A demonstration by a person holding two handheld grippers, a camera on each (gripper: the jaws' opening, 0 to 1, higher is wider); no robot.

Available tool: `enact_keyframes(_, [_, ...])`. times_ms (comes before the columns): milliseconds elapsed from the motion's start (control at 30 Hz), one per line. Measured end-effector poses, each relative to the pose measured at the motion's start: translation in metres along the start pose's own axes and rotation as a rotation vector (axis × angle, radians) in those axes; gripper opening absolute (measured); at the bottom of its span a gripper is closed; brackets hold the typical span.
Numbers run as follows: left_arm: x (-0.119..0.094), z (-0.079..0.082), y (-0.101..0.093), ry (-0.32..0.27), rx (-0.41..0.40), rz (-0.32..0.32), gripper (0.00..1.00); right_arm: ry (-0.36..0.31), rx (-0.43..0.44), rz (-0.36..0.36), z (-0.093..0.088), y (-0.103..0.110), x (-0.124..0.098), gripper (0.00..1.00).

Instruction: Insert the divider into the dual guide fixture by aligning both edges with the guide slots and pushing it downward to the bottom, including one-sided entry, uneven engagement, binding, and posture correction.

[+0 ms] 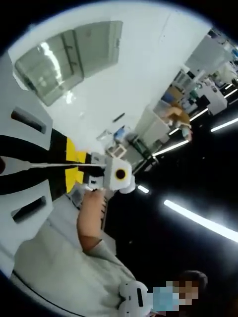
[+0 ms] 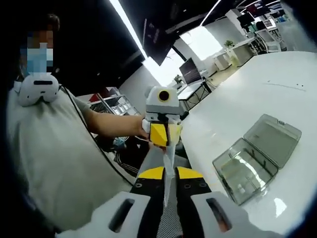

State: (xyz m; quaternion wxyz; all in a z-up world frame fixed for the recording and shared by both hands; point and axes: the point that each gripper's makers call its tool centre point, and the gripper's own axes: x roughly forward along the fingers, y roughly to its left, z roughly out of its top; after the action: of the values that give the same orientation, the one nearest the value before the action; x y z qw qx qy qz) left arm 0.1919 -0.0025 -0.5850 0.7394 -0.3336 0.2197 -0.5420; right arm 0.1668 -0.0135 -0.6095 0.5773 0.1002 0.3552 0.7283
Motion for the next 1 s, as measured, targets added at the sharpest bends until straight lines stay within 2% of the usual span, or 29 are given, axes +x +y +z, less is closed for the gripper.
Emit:
enact_keyframes(233, [-0.001,0.0,0.0,-0.005,-0.001,-0.006,0.0,-0.03,0.031,0.027,0.005,0.003,0.002,0.03])
enact_keyframes(700, [-0.002,0.001,0.002,-0.018,-0.006,-0.005,0.0,-0.049,0.063,0.04,0.008,0.001,0.005,0.02])
enact_keyframes(1000, [-0.003,0.001,0.001,-0.02,-0.02,-0.02,0.0,-0.068,0.125,0.078,0.01,0.003,0.007,0.01])
